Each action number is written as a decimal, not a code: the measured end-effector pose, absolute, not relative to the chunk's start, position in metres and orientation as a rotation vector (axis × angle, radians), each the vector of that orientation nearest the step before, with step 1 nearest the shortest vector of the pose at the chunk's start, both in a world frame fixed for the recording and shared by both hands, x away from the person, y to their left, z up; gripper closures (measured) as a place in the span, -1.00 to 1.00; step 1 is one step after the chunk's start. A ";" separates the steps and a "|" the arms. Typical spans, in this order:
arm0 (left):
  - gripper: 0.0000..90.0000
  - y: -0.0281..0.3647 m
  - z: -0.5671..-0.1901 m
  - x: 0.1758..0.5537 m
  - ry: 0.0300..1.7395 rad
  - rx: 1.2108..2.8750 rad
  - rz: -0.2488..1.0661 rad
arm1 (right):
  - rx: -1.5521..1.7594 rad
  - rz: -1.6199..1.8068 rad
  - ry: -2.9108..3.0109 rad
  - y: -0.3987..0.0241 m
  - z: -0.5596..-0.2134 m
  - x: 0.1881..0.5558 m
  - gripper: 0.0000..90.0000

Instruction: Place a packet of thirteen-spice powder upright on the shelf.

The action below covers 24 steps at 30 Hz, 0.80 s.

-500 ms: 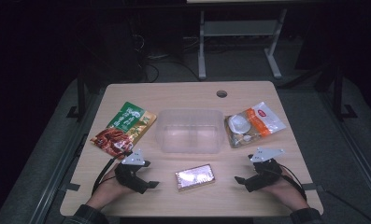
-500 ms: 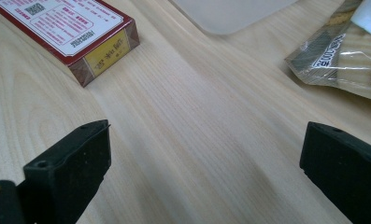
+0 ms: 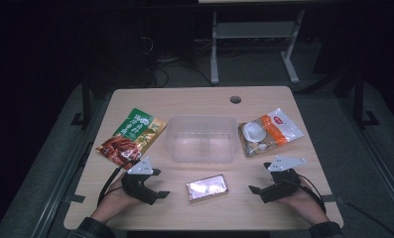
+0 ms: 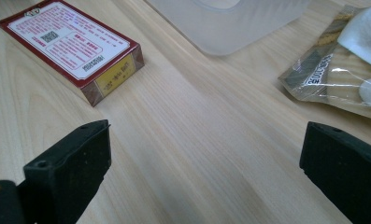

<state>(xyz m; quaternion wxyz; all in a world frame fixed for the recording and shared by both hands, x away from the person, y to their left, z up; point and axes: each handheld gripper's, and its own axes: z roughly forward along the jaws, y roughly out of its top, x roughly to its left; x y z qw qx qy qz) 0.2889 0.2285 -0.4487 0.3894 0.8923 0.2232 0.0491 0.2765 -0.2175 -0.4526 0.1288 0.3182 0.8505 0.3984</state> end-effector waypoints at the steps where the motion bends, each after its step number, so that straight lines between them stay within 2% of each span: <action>1: -0.69 0.228 -0.448 0.289 0.564 2.262 0.127 | 0.928 1.160 2.473 -0.217 -0.452 0.276 -0.96; 24: -0.71 0.194 -0.439 0.291 0.488 2.214 0.077 | 0.914 1.155 2.486 -0.213 -0.454 0.279 -0.96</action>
